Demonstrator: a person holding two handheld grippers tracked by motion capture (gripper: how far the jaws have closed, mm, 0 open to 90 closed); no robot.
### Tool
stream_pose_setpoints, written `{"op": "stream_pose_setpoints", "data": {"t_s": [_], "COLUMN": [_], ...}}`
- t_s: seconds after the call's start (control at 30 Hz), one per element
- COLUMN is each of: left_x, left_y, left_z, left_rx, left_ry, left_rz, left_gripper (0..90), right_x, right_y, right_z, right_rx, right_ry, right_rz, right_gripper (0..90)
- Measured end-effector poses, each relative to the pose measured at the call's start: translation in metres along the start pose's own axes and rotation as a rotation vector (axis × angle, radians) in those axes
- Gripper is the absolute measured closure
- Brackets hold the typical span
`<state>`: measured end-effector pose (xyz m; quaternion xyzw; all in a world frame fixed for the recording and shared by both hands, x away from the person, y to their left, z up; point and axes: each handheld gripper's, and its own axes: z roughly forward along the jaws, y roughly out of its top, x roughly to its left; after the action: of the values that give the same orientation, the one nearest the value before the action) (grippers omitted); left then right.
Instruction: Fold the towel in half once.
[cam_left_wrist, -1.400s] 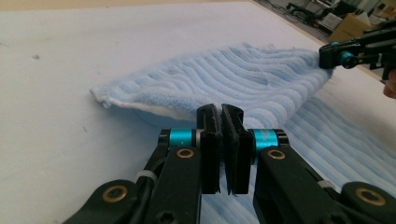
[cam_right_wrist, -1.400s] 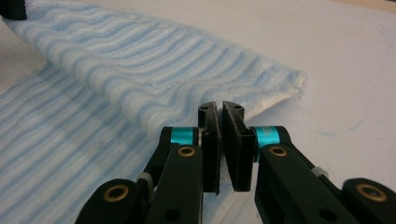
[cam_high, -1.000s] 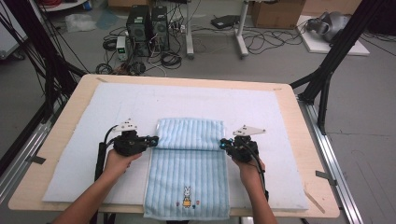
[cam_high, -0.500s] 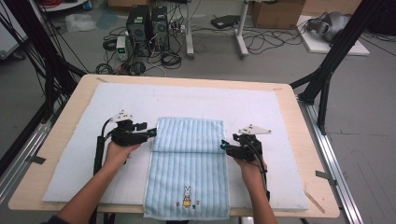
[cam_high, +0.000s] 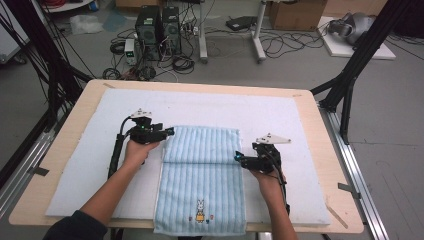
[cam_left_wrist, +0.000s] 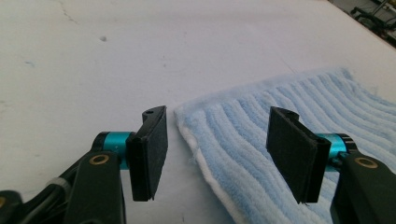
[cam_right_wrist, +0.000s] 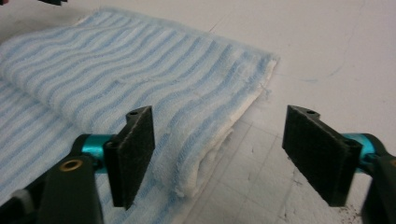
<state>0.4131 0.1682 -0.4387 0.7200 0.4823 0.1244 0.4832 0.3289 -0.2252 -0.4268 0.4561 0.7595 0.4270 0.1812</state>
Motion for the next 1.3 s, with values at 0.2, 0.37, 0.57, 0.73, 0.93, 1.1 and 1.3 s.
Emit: {"op": "stream_pose_setpoints", "data": {"t_s": [0.2, 0.37, 0.57, 0.73, 0.93, 1.1, 1.3], "left_x": [-0.014, -0.025, -0.027, -0.023, -0.021, -0.021, -0.021], "left_y": [-0.007, -0.011, -0.011, -0.005, 0.001, 0.004, 0.006], "left_z": [0.017, 0.02, 0.018, 0.009, -0.003, -0.009, -0.013], "left_rx": [0.092, 0.12, 0.105, 0.033, -0.027, -0.045, -0.059], "left_ry": [0.045, 0.111, 0.052, -0.026, -0.08, -0.11, -0.117], "left_rz": [0.099, 0.246, 0.249, 0.168, 0.123, 0.11, 0.103], "left_gripper": [39.8, 51.3, 83.0, 84.7, 84.7, 84.7, 84.7], "right_x": [0.0, 0.001, 0.005, 0.003, -0.01, -0.014, -0.015], "right_y": [0.0, 0.0, 0.002, 0.01, 0.019, 0.034, 0.042], "right_z": [0.0, 0.001, 0.004, 0.01, 0.031, 0.052, 0.079], "right_rx": [-0.005, -0.001, 0.01, 0.02, 0.095, 0.131, 0.234], "right_ry": [0.001, -0.003, -0.026, -0.027, -0.003, -0.017, -0.076], "right_rz": [-0.009, -0.008, -0.038, -0.031, 0.047, 0.064, 0.043], "right_gripper": [19.2, 18.7, 18.3, 12.4, 11.6, 11.7, 32.5]}}
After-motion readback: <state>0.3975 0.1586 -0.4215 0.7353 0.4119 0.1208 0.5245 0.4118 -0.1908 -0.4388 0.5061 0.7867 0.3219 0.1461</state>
